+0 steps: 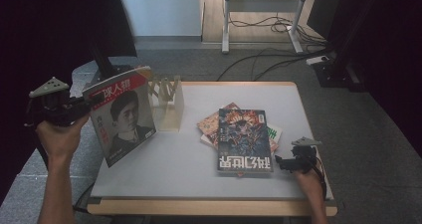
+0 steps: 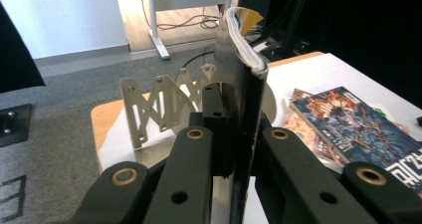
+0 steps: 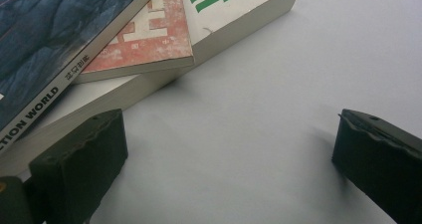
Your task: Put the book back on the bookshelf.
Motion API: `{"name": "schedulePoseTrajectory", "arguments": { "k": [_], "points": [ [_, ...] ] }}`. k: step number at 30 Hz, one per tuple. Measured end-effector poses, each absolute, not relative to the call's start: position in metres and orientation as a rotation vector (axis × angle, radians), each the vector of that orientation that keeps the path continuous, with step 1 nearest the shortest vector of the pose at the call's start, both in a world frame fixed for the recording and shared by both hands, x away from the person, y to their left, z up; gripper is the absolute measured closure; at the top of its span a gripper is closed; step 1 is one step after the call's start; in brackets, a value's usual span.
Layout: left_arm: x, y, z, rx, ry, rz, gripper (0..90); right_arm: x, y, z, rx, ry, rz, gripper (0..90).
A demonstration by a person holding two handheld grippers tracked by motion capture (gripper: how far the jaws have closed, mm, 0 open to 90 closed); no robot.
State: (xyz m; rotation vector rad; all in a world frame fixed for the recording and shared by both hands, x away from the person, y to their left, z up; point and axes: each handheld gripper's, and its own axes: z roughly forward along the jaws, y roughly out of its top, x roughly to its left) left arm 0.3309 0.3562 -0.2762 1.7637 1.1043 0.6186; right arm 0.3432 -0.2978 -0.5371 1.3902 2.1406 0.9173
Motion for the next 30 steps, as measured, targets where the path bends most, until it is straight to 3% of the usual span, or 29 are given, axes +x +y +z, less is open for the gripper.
{"name": "schedulePoseTrajectory", "arguments": {
  "k": [30],
  "points": [
    [0.378, 0.356, -0.294, 1.692, 1.210, 0.735, 87.0, 0.343, -0.298, -0.537, 1.391, 2.141, 0.917, 0.4]
  ]
}}
